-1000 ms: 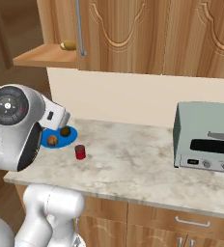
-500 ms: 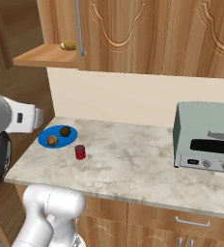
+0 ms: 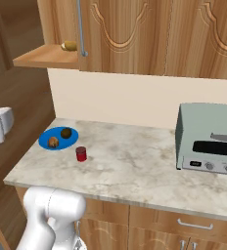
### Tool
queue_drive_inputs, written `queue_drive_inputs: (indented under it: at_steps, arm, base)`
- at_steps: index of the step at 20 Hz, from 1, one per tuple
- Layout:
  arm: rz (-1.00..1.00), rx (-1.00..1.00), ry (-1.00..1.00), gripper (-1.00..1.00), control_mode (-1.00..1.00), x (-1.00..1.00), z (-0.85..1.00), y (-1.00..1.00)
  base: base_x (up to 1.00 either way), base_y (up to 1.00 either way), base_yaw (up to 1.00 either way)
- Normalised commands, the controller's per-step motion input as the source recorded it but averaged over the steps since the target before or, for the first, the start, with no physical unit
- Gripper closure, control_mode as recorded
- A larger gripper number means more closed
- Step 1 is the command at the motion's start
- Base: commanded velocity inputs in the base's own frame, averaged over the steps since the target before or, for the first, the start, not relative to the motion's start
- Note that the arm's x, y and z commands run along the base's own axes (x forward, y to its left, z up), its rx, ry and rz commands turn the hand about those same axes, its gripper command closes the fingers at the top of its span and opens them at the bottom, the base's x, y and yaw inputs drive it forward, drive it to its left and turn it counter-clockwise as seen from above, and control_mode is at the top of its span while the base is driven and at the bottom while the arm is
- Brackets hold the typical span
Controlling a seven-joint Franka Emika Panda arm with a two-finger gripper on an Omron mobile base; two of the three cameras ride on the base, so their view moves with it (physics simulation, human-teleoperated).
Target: Pick the avocado and bread from the counter and place them on the plate. Then pick the jam from the cabinet and place it next to the plate. Lastly close the cabinet door.
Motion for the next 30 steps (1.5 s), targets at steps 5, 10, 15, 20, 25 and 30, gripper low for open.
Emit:
queue_drive_inputs:
  at_steps: [5, 10, 15, 20, 25, 30]
  arm:
    - [0.13, 0.00, -0.22, -1.00, -1.00, -0.09, 0.37, 0.36]
    - [0.15, 0.00, -0.13, -1.00, -1.00, -0.07, 0.18, 0.25]
    - [0.15, 0.00, -0.14, -1.00, -1.00, -0.23, 0.04, 0.45]
    - [0.07, 0.00, -0.17, -1.00, -1.00, -0.03, 0.15, 0.45]
    - [-0.08, -0.03, -0.05, -1.00, -1.00, 0.02, 0.06, 0.21]
    - [-0.09, -0.01, 0.01, -1.00, -1.00, 0.08, 0.01, 0.12]
  base:
    - [0.00, 0.00, 0.00]
    - [0.00, 0.00, 0.00]
    - [0.00, 0.00, 0.00]
    - [0.00, 0.00, 0.00]
    - [0.00, 0.00, 0.00]
    - [0.00, 0.00, 0.00]
